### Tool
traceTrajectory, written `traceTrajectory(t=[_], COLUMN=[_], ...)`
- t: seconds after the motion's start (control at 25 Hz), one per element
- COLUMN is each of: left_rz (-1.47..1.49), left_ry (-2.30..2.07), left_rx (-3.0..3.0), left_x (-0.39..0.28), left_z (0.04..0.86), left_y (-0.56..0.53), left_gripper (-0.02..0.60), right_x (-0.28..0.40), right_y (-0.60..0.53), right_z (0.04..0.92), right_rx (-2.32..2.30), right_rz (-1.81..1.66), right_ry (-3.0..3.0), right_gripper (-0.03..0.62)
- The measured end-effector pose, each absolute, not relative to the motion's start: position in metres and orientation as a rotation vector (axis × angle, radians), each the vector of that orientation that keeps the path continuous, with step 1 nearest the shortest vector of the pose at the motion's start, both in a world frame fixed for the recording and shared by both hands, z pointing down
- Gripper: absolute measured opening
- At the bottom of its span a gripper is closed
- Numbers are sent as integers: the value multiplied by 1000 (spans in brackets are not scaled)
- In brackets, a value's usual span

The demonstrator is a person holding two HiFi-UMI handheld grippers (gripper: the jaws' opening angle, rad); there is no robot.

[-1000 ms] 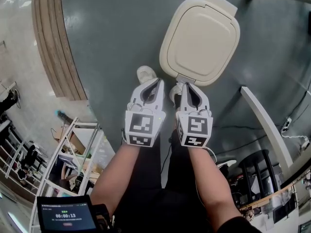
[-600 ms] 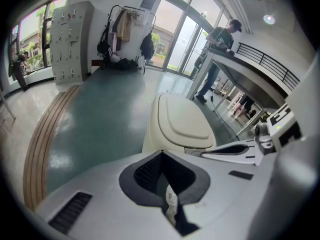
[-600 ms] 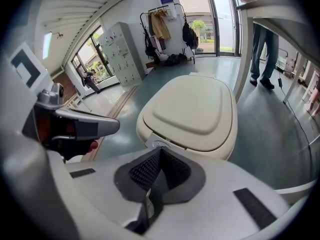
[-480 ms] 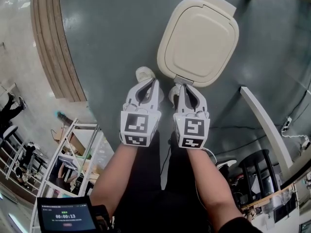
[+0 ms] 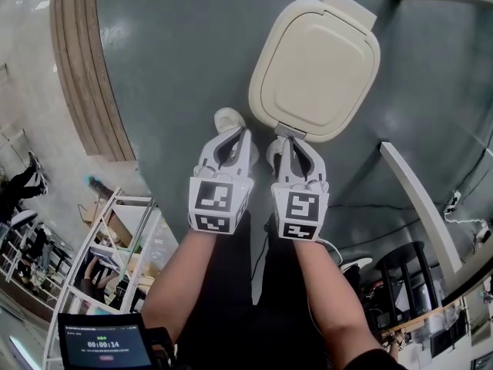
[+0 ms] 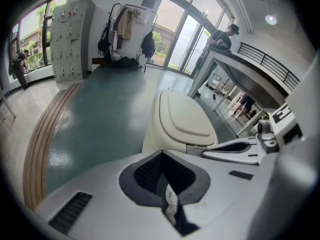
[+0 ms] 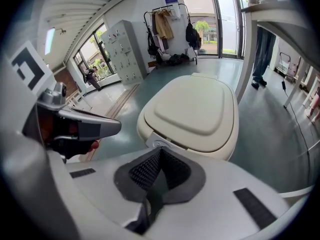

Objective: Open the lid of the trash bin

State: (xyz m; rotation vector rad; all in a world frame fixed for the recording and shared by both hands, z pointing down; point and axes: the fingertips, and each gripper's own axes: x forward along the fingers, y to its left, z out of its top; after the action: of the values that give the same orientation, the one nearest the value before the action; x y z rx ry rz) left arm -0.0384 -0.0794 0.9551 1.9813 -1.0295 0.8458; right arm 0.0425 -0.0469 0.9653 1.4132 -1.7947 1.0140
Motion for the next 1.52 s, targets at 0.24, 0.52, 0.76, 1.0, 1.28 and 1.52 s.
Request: traceTrajectory(t=[0.24, 0.52, 0.76, 1.0, 1.28, 1.52], left_rz=[842, 838, 852, 826, 823, 830], left_ry=[-1021, -1020, -1016, -1019, -1019, -1022], left_rx=[1979, 1989, 1995, 2002, 2010, 2011], left_x=[-37, -33, -32, -29, -29, -28], left_z=[956, 954, 956, 950, 949, 951], left_y=[-78, -81, -82, -86, -88, -90], left_gripper=[-2, -2, -2, -2, -2, -2], right_x=[42, 42, 43, 42, 41, 44], right_y=[-46, -47, -47, -48, -48, -49], right_z=[965, 964, 964, 964, 964, 968], right_rx=[1399, 1395, 1370, 1367, 1360, 1371], right_rz=[996, 993, 993, 997, 1006, 1026], right_ry=[-1799, -1807, -1828, -1838, -1848, -1838], right_gripper=[-2, -2, -2, -2, -2, -2])
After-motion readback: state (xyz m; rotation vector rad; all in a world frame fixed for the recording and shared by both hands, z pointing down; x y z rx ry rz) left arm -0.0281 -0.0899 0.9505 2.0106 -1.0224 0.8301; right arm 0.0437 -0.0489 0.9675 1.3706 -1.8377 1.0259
